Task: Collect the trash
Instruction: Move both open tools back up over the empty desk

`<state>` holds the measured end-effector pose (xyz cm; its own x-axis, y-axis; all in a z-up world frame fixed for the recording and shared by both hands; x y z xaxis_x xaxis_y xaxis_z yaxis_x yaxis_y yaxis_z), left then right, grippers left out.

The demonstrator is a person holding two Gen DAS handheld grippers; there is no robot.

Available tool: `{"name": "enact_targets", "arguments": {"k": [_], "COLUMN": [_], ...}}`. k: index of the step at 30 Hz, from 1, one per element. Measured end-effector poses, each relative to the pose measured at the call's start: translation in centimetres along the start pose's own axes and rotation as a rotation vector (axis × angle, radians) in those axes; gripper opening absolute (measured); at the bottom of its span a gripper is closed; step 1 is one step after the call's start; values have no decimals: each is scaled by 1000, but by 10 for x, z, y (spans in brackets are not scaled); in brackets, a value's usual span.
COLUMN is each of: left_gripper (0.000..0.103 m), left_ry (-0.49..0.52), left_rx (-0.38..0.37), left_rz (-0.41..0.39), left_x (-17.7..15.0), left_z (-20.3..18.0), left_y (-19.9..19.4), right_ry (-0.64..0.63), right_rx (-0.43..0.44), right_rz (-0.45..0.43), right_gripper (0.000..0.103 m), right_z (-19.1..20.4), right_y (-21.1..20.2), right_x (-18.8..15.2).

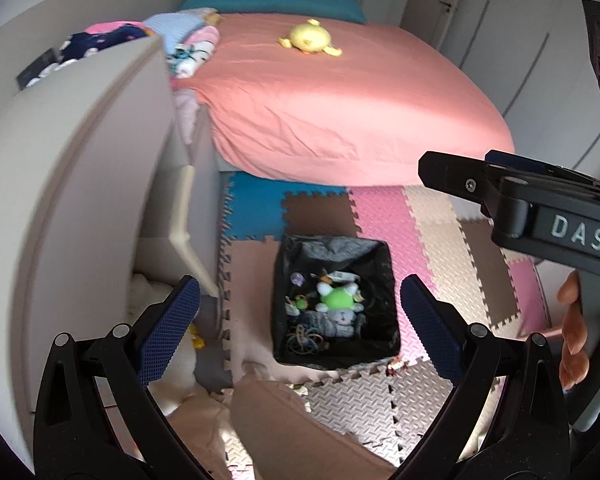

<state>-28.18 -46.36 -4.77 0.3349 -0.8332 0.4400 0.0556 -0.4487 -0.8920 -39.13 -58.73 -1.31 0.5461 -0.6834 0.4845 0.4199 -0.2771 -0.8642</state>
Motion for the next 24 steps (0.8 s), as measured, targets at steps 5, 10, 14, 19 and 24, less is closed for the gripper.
{"name": "enact_targets", "arguments": {"k": [5, 10, 14, 19, 24], "left_gripper": [97, 97, 97, 97, 97], "left_ry": [-58, -142, -204, -289, -381], "left_rx": [53, 106, 170, 234, 304], "left_rz": [-45, -74, -94, -114, -131], "left_x": [-3, -16, -33, -59, -93], "left_z": [38, 86, 126, 172, 218], "left_y": [-29, -57, -80, -106, -131], "right_ry": [-69, -145, -213, -293, -353], "right_rx": [45, 100, 144, 184, 228], "right_rz": [-30, -45, -55, -57, -27], "right_gripper": [89, 89, 91, 93, 96], "right_z": [51, 109, 157, 218, 272], "right_y": [-9, -14, -16, -17, -13], "right_x": [11, 19, 22, 19, 15]}}
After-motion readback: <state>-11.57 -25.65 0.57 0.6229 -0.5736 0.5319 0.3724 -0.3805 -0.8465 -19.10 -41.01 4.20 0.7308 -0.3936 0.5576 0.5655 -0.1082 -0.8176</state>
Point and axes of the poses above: each gripper's, at about its wrist camera, not at the fingertips, and y roughly the way its jaws point, z to its left, x to its top, the point moved 4 cm from there along y, roughly the way its jaws point, and after that the axes turned 9 degrees about z, right-handed, at the moved point
